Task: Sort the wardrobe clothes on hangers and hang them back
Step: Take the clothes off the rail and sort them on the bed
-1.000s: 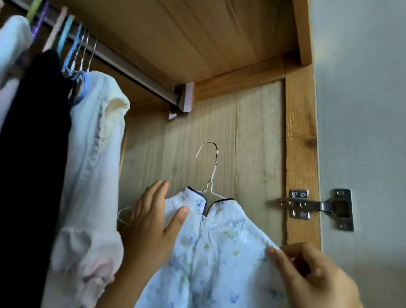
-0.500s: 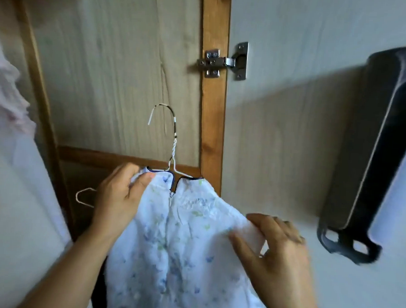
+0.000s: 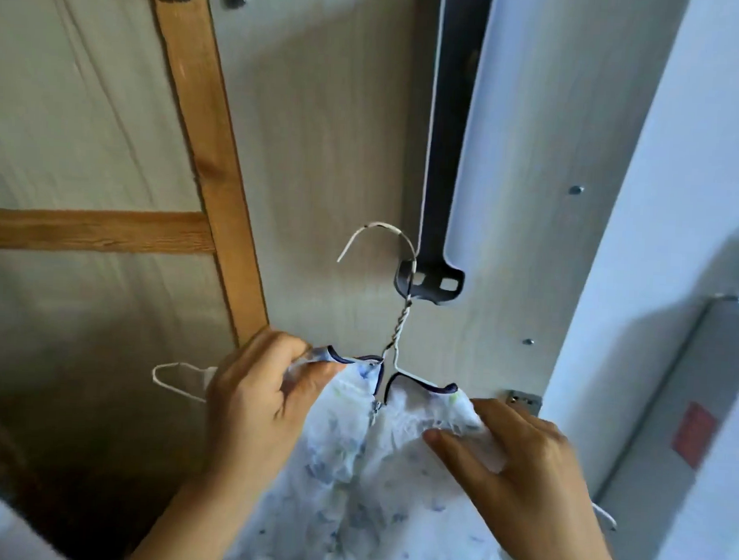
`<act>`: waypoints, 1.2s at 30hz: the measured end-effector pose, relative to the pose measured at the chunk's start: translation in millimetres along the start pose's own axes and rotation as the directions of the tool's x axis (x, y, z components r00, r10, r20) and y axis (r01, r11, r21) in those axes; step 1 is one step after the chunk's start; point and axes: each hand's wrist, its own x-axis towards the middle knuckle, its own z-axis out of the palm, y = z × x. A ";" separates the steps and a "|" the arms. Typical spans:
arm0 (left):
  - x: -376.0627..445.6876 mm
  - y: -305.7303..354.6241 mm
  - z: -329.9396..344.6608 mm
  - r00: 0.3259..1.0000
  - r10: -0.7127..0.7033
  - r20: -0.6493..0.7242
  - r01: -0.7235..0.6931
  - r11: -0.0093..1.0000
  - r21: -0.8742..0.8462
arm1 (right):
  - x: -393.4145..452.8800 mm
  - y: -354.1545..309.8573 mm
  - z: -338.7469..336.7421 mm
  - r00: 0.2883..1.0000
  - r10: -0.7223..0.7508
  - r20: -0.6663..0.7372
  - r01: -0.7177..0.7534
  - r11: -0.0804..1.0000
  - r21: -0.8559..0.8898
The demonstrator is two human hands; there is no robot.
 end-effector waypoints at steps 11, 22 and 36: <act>-18.4 109.4 137.5 0.960 0.233 0.154 -0.150 0.897 -0.417 | -69.2 63.0 -117.0 0.835 0.487 -0.256 -0.513 0.858 -0.041; -24.8 252.1 232.9 0.850 0.474 0.231 -0.101 0.576 -0.811 | -130.8 69.9 -216.4 0.473 0.542 -0.695 -0.661 0.739 0.126; -89.2 509.4 369.6 0.498 0.805 0.323 -0.129 0.437 -0.890 | -207.0 192.0 -434.5 0.097 0.299 -0.949 -0.811 0.577 0.098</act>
